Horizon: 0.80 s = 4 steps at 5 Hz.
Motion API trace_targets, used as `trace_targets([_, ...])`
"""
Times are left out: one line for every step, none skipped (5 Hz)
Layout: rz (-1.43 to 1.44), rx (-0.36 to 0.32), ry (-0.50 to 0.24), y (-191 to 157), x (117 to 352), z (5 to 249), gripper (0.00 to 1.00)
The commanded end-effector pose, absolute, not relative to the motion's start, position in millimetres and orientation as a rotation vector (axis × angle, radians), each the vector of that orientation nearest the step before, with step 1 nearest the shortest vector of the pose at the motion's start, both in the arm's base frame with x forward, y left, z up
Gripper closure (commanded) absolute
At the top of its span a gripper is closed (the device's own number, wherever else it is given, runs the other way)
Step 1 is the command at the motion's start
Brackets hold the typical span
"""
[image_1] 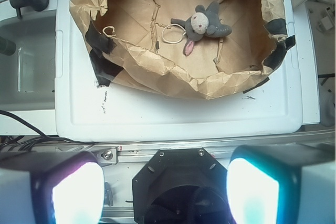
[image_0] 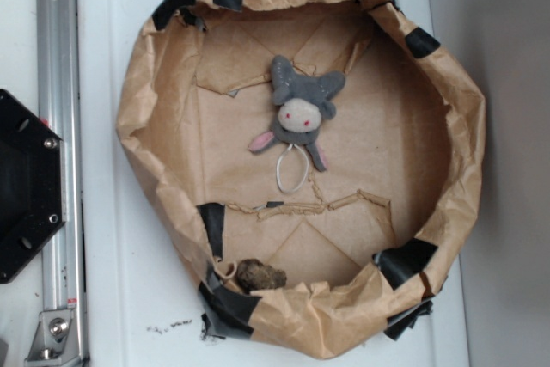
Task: Grab the gray animal.
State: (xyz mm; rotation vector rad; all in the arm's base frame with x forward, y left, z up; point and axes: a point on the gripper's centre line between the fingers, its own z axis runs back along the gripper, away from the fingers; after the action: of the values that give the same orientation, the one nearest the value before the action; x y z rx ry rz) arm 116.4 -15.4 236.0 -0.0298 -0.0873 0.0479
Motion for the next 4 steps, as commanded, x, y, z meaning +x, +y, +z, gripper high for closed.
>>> trace_targets([0.048, -0.03, -0.087, -15.4, 116.4, 236.0, 0.0])
trace_targets([0.144, -0.092, -0.265, 0.4, 166.5, 216.4, 0.0])
trace_targets([0.171, -0.085, -0.217, -2.0, 211.3, 191.7, 0.0])
trace_targets([0.354, -0.104, -0.214, 7.1, 243.5, 151.1, 0.0])
